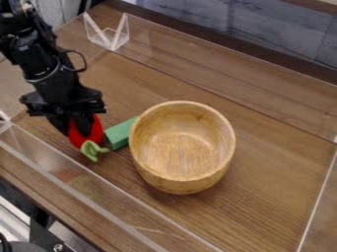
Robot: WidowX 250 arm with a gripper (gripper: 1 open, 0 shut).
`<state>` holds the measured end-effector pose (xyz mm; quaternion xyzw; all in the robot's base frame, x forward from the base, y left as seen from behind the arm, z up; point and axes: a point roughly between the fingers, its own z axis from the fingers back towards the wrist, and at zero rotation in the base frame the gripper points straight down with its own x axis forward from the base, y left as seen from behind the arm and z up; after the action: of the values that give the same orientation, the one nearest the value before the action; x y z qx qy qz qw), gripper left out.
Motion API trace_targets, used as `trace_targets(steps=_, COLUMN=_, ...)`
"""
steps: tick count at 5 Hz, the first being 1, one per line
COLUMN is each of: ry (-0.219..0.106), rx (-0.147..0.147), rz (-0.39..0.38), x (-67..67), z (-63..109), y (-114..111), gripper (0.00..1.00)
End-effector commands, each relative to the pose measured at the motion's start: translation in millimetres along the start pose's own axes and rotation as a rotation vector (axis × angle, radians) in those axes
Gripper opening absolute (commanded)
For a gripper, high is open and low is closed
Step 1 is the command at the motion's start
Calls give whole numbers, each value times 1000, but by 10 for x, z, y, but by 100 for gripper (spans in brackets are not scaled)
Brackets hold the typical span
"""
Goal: Move the red fruit to the left
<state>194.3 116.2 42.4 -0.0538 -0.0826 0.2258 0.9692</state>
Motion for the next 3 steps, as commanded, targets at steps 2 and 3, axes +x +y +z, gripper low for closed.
trace_targets(steps=2, ry=-53, rx=2, rz=52, x=152, z=189, y=25, gripper=0)
trace_targets(steps=3, ry=-64, rx=-18, rz=77, x=234, z=326, y=-75, gripper=0)
